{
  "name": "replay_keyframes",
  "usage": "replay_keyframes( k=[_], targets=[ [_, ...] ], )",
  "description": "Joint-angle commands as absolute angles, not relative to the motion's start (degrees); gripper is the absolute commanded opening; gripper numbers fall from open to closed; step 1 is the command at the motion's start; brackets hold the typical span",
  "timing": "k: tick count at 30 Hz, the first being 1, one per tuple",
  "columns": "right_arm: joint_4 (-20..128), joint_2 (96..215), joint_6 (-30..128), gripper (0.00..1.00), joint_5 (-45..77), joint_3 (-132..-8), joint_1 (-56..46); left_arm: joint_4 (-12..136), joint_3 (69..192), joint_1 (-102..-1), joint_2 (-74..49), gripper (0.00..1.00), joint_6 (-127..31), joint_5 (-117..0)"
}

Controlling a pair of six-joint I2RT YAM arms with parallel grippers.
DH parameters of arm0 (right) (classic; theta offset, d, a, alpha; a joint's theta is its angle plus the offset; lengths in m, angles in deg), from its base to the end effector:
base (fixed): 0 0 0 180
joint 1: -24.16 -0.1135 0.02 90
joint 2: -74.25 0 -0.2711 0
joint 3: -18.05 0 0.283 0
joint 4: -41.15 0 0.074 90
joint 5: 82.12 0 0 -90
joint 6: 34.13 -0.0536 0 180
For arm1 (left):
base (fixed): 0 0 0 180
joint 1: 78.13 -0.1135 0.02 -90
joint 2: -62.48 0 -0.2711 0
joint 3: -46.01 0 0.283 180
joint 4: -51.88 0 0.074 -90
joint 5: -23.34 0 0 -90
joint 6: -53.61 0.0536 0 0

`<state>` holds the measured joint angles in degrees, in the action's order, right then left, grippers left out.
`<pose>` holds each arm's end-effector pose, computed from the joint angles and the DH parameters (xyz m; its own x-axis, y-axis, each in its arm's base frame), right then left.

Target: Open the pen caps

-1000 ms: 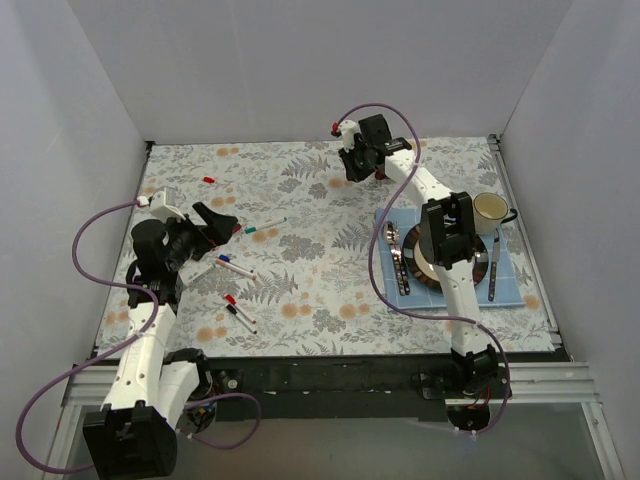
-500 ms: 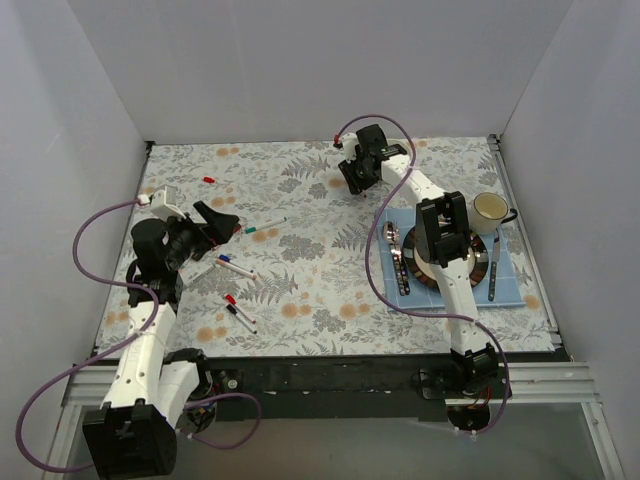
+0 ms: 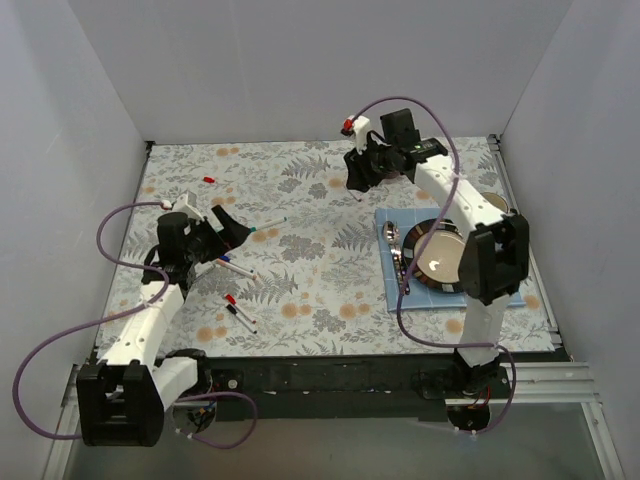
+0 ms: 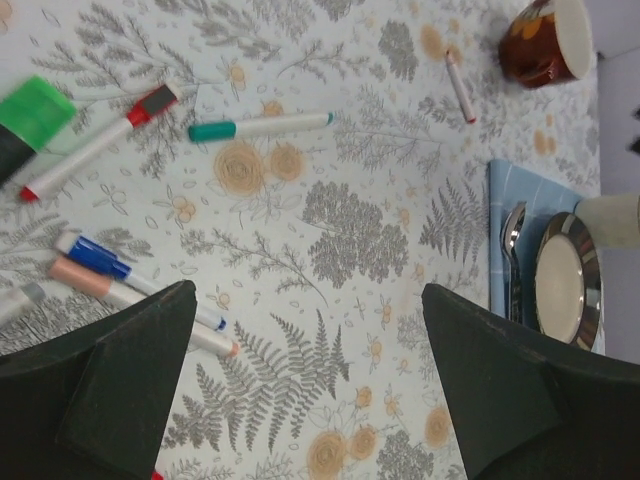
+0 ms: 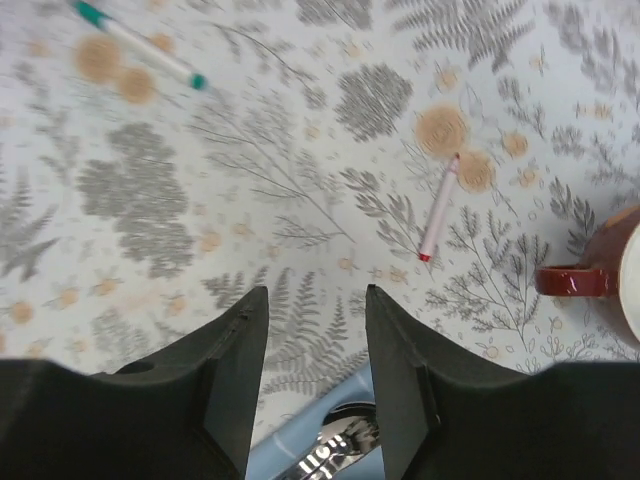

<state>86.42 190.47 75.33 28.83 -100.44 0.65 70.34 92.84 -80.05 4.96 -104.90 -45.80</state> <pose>0.4630 0.2223 0.2833 -0.3857 -0.5071 -0.7708 -0.7857 0.6185 -0.0137 0.2614 -0.0103 0.2293 -0.4384 -0.8847 -0.1586 -0.3506 0.3308 -0.8762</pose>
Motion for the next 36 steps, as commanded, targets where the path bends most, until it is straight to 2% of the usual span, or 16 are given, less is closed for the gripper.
replay_keyframes(
  k=[1,8,12,16,19,22,24,29,33,36],
  targets=[
    [83.5,175.8,78.8,0.52,41.1,-87.0,0.3,78.4,96.1,-71.8,3.0,0.94,-109.6,-59.3],
    [73.5,155.1,80.7,0.56,46.8,-62.4,0.3,85.5,99.1,-67.9,-1.0,0.59,-123.4,-70.3],
    [67.0,148.6,80.0,0.66,49.6,-52.9,2.8,87.4,103.8,-67.8,-6.7,0.54,-123.8,-76.3],
    [64.6,146.3,78.9,0.66,54.7,-49.4,6.4,88.0,111.4,-67.6,-16.8,0.42,-120.5,-76.7],
    [64.2,145.8,79.2,0.66,55.2,-48.5,7.2,89.3,118.7,-66.5,-24.5,0.39,-114.3,-73.3],
    [64.5,145.6,79.8,0.66,56.6,-48.1,7.5,90.9,122.0,-65.7,-28.7,0.4,-112.5,-71.7],
    [64.4,145.4,80.0,0.67,56.9,-48.0,7.5,91.1,121.8,-65.6,-28.9,0.45,-115.6,-73.3],
    [64.2,145.4,79.9,0.66,58.4,-47.4,7.5,93.3,121.1,-65.0,-28.3,0.56,-135.3,-75.2],
    [64.2,146.1,79.2,0.66,59.1,-47.5,7.5,97.2,126.0,-64.8,-31.9,0.67,-144.8,-79.7],
    [64.1,146.0,79.0,0.66,59.0,-47.2,7.5,102.5,131.2,-64.8,-37.3,0.67,-149.7,-81.9]
  ],
)
